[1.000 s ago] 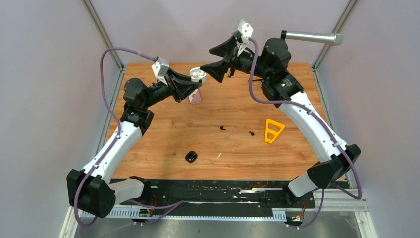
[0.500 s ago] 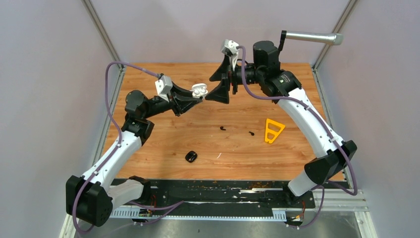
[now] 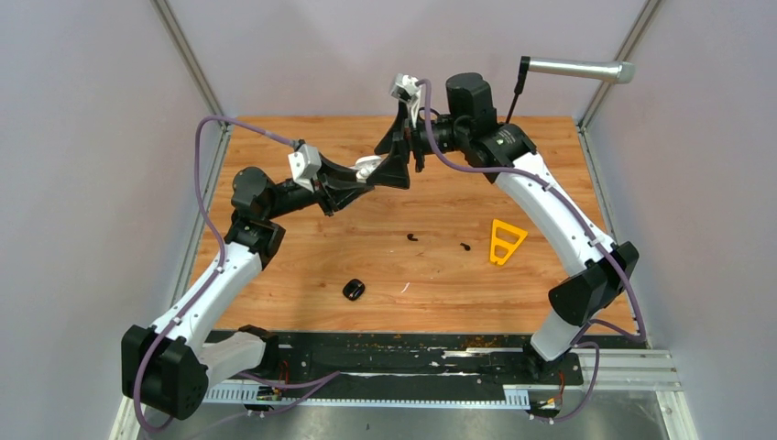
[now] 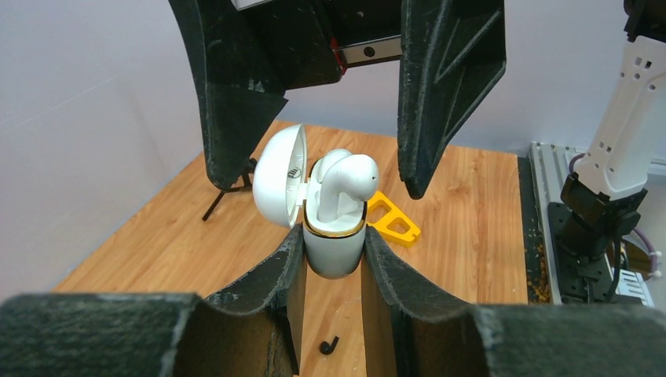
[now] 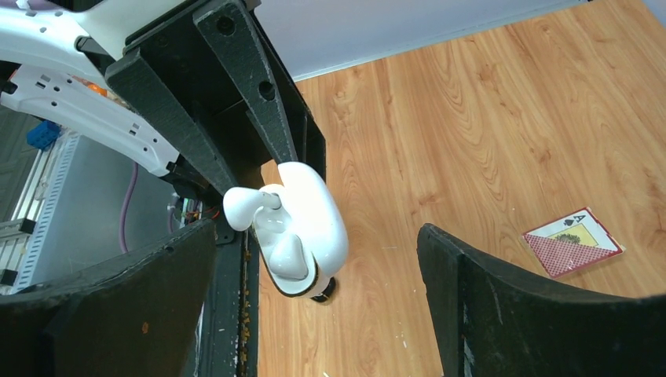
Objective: Insert the wireless bluetooth earbuds into the charging case
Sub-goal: Place the earbud in the charging case.
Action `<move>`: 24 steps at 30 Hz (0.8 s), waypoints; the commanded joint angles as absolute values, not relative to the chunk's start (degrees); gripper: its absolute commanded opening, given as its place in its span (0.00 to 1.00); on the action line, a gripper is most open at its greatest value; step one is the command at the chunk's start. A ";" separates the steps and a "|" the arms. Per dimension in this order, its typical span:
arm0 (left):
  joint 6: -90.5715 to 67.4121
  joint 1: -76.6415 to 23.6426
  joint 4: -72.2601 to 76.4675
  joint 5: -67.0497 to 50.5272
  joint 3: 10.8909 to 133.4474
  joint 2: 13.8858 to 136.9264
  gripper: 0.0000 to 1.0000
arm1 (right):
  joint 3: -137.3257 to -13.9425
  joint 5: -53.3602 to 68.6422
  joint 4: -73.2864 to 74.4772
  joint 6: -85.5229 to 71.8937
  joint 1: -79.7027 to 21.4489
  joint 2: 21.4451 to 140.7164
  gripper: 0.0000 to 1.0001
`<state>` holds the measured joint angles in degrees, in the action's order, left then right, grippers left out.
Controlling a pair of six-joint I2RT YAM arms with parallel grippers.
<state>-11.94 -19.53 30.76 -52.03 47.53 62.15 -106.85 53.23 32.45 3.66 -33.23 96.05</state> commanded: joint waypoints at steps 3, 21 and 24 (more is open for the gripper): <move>-9.36 -19.86 30.75 -53.20 47.98 60.46 0.00 | -110.63 52.41 30.96 1.54 -33.49 96.99 0.99; -9.31 -19.86 30.47 -53.34 48.23 60.35 0.00 | -112.25 50.79 32.47 1.05 -33.25 98.61 0.96; -9.49 -19.86 30.47 -53.09 48.34 60.34 0.00 | -112.16 51.04 32.35 1.05 -33.00 98.44 0.96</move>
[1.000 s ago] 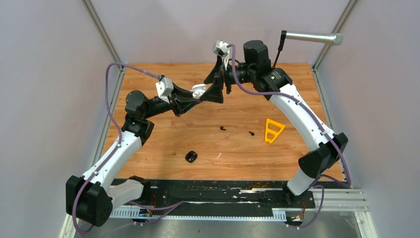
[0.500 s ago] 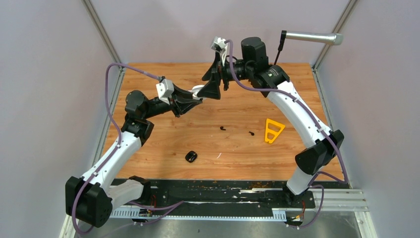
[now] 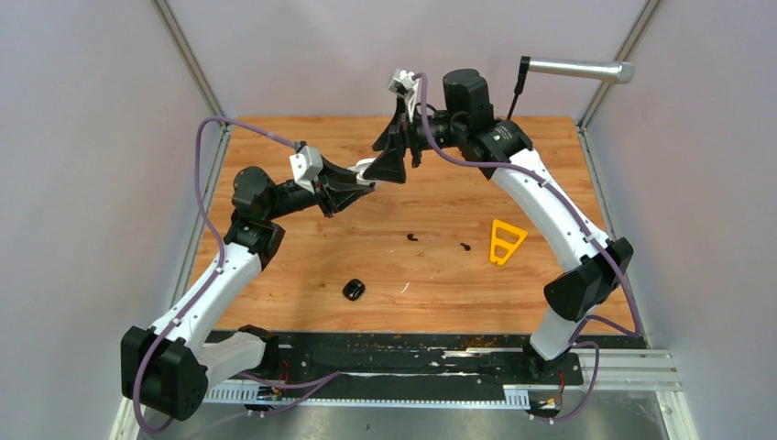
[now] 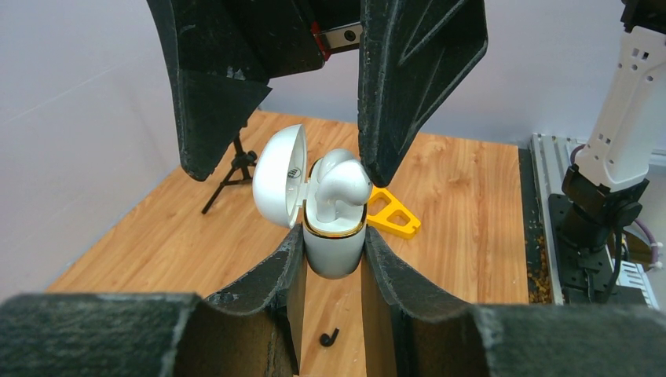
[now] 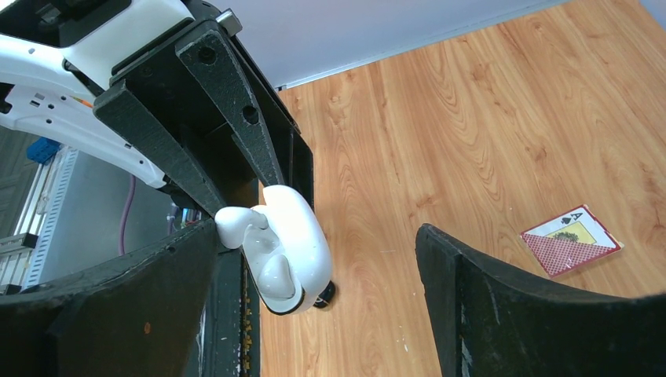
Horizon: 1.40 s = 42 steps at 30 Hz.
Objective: Insert the wireless bluetooth earbuds into the charging case
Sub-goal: Place the earbud in the charging case, then close the charging case.
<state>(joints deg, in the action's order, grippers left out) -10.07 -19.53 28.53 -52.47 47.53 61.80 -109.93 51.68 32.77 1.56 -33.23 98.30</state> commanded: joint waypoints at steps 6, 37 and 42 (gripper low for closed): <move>-10.09 -19.86 30.47 -52.71 48.49 60.46 0.00 | -111.89 51.15 32.60 1.40 -32.45 98.22 0.95; -12.09 -19.86 28.13 -48.70 48.86 62.11 0.00 | -114.98 65.82 38.47 9.50 -31.64 99.93 0.88; -13.55 -19.84 27.40 -45.05 49.12 63.05 0.00 | -114.94 66.09 38.35 9.71 -31.64 99.27 0.86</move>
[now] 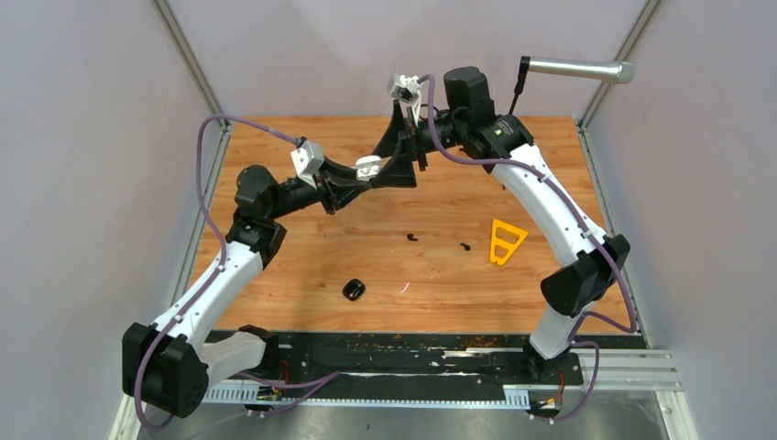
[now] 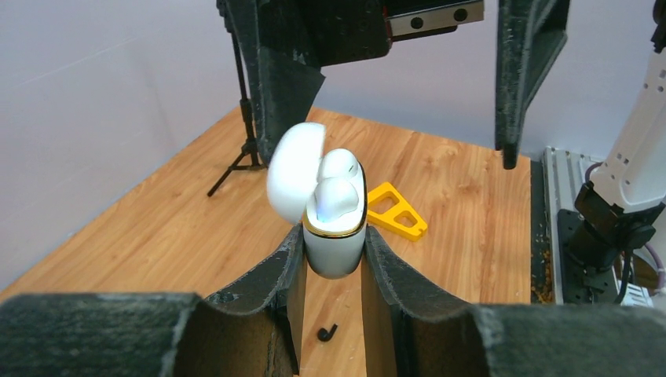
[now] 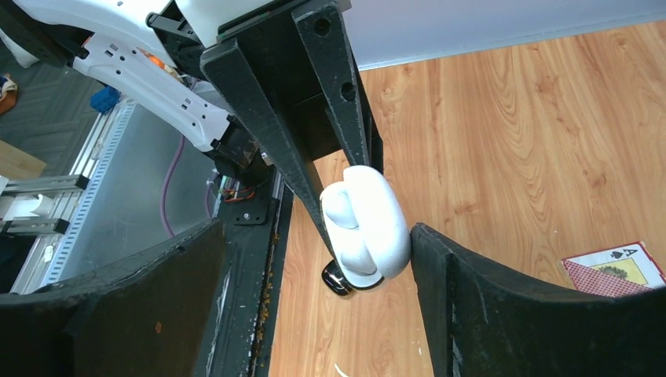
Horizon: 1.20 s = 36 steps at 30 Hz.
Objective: Insert the wireless bluetooth earbuds into the charging case
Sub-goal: Close the charging case, then place the charging case at the center of the board.
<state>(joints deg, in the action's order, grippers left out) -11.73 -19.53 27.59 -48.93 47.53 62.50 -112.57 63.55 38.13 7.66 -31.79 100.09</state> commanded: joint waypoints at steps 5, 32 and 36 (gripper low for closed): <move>-12.50 -19.82 25.32 -43.14 48.88 63.97 0.00 | -114.63 66.26 37.58 9.71 -31.58 98.21 0.85; -12.13 -16.35 -14.75 -39.37 59.09 91.62 0.04 | -93.99 44.21 42.24 20.97 -20.03 86.83 0.90; -14.89 -16.18 -14.64 -39.21 61.09 98.14 0.07 | -93.28 42.95 42.43 22.30 -20.04 85.45 0.90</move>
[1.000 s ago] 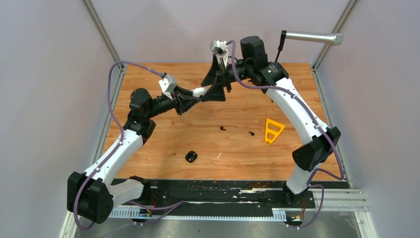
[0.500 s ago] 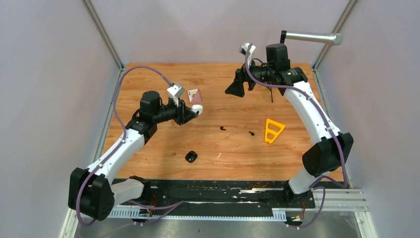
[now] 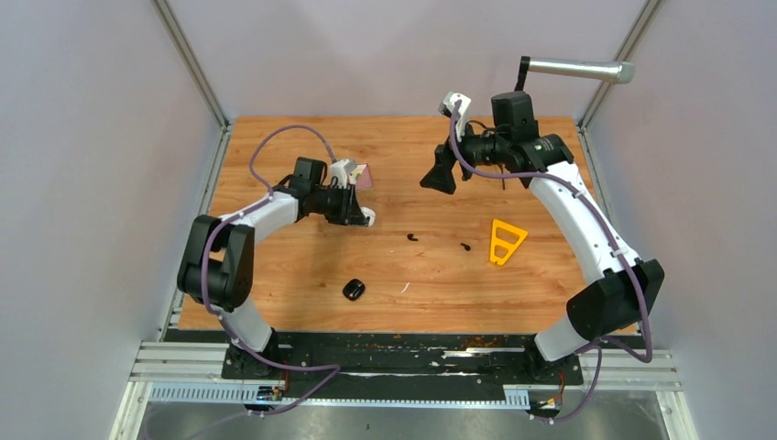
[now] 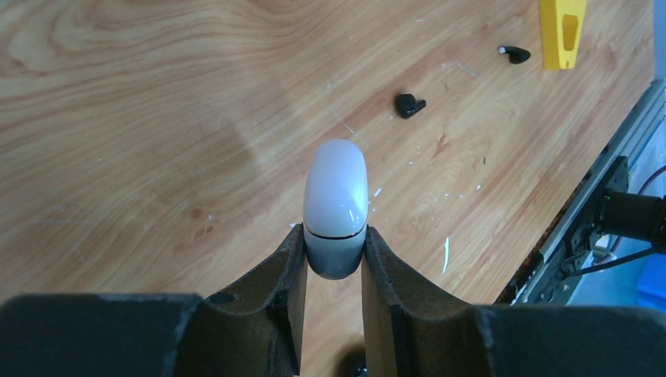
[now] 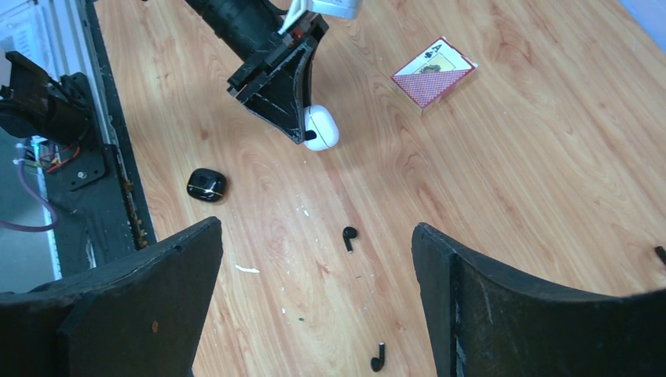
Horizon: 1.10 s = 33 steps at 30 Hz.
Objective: Insert the wireless bluetooth earbuds into the charging case
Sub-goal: Place the charging case at the center of the board.
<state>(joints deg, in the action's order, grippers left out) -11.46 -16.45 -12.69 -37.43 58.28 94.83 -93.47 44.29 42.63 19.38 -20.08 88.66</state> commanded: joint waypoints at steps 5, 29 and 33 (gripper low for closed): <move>-17.84 -15.41 -12.87 -41.78 61.57 103.19 0.09 | -91.69 42.16 42.80 23.35 -20.04 83.33 0.90; -19.39 -14.94 -15.60 -36.02 59.95 103.27 0.42 | -89.13 40.87 44.12 24.47 -20.01 80.47 0.91; -18.19 -14.94 -17.82 -33.66 59.63 102.01 0.47 | -88.73 40.46 44.36 24.84 -20.04 80.16 0.91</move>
